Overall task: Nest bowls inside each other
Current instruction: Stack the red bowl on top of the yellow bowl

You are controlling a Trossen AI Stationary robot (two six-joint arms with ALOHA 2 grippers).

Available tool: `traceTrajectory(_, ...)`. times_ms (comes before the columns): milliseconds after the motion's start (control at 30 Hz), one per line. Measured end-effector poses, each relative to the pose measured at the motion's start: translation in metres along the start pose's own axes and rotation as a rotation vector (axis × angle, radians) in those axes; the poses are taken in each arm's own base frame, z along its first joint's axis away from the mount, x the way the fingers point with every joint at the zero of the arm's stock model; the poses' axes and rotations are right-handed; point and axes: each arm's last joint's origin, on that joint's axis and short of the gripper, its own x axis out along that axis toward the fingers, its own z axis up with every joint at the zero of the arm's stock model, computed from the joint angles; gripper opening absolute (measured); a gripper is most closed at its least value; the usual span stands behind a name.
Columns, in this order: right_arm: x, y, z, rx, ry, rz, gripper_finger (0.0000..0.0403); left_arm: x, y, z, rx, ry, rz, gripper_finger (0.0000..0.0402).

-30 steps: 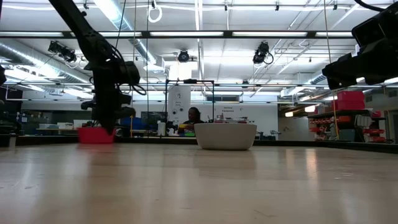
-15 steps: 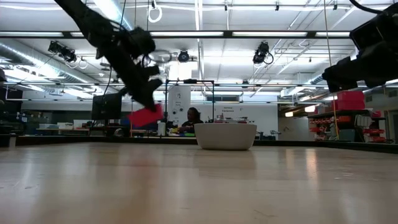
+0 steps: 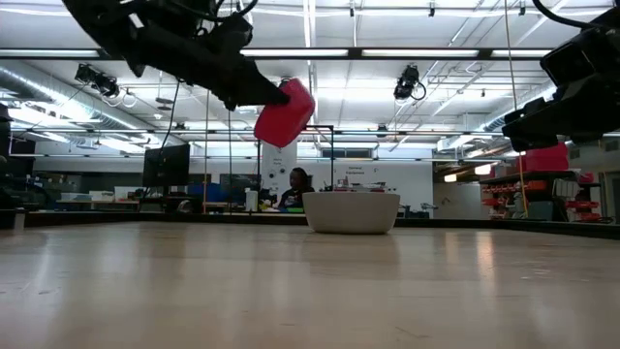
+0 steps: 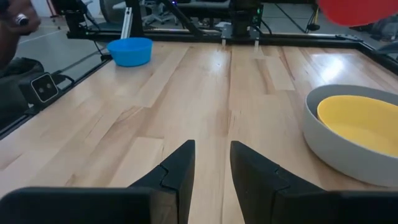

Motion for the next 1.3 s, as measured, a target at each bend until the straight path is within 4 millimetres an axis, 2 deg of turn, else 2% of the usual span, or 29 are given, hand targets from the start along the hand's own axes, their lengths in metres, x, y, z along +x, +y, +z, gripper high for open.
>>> traceTrajectory(133, 0.0, 0.0, 0.0, -0.001, 0.0, 0.0, 0.011, -0.001, -0.007, -0.002, 0.001, -0.066, -0.053, 0.0006)
traceTrajectory(267, 0.0, 0.0, 0.0, -0.003, 0.0, -0.001, 0.0112, 0.01, -0.005, -0.001, -0.008, -0.149, -0.106, 0.0006)
traceTrajectory(500, 0.0, 0.0, 0.001, -0.004, -0.006, 0.0, 0.0111, 0.061, 0.008, -0.019, -0.061, -0.087, -0.165, 0.0006)
traceTrajectory(633, 0.0, 0.0, 0.001, -0.004, -0.006, 0.0, 0.011, 0.085, 0.008, -0.013, -0.064, -0.041, -0.217, 0.0006)
traceTrajectory(833, 0.0, 0.0, 0.0, -0.004, -0.002, -0.001, 0.011, 0.113, 0.006, -0.007, -0.062, 0.135, -0.208, 0.0006)
traceTrajectory(967, 0.0, 0.0, 0.0, -0.004, -0.002, -0.001, 0.0112, 0.118, 0.005, -0.006, -0.042, 0.23, -0.18, 0.0006)
traceTrajectory(1300, 0.0, 0.0, 0.0, -0.004, -0.002, -0.001, 0.0111, 0.119, 0.005, 0.001, -0.022, 0.325, -0.189, 0.0006)
